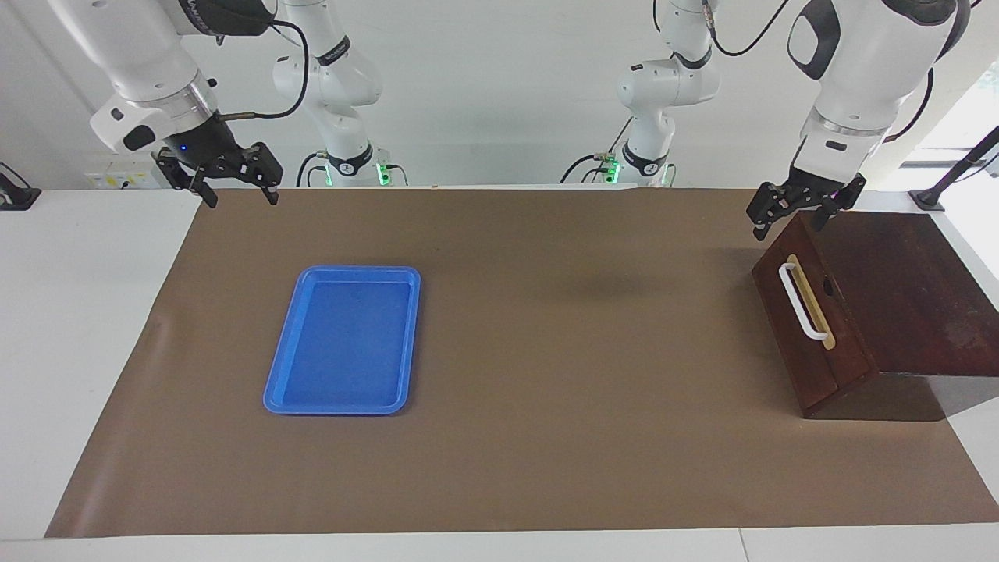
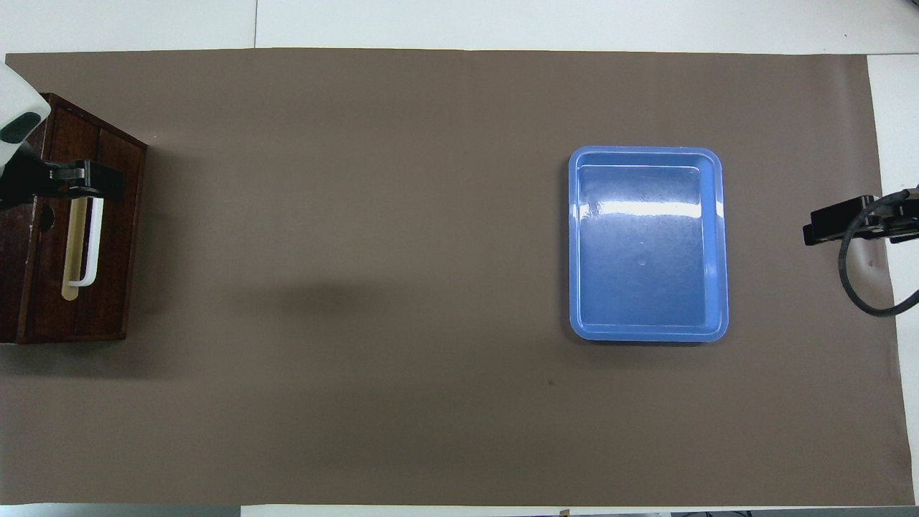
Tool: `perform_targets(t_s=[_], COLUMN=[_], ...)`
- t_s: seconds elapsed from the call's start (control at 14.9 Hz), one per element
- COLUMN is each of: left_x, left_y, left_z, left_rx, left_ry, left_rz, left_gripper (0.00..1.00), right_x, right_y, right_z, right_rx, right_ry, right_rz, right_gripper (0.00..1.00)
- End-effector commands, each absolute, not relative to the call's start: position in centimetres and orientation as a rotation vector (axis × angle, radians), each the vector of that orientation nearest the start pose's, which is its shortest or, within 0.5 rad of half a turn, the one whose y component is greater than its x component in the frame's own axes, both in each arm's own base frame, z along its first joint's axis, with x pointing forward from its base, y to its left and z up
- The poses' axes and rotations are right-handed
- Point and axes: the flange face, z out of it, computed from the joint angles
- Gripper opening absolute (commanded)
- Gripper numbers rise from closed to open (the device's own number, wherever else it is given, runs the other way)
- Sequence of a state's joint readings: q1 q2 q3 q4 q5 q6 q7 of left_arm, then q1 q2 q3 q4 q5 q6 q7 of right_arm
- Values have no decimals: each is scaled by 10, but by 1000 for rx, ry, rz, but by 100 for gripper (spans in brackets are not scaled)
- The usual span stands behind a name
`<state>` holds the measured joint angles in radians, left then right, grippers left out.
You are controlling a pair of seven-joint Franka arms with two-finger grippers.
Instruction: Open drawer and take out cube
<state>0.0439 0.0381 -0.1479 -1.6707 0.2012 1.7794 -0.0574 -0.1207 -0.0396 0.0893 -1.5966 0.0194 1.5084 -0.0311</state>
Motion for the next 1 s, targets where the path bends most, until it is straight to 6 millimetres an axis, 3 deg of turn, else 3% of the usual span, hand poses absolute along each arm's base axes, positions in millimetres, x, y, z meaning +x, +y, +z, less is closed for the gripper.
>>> perform_targets(t_s=[0.0, 0.13, 0.27, 0.33, 0.47, 0.54, 0.67, 0.94], left_x=[592, 593, 593, 592, 593, 595, 596, 592], left_y=[-29, 9, 34, 32, 15, -9, -38, -32], left_z=[542, 517, 493, 481, 476, 477, 480, 445], left_rx=[-2869, -2829, -2814, -2817, -2823, -2826, -2832, -2793], left_ry=[254, 263, 286, 299, 296, 308, 297, 336], left_rz=[-127, -115, -142, -152, -159, -169, -195, -183], left_gripper=[100, 100, 100, 100, 100, 100, 100, 100], right_x=[535, 535, 535, 534, 534, 533, 533, 533], right_y=[-17, -18, -18, -19, -21, -19, -19, -29], right_z=[629, 629, 628, 630, 631, 630, 630, 632], right_rx=[-3135, -3153, -3153, -3153, -3152, -3152, -3151, -3141], right_ry=[19, 18, 15, 20, 30, 25, 27, 53], right_rz=[58, 59, 64, 64, 59, 64, 71, 68], right_gripper=[100, 100, 100, 100, 100, 100, 100, 100])
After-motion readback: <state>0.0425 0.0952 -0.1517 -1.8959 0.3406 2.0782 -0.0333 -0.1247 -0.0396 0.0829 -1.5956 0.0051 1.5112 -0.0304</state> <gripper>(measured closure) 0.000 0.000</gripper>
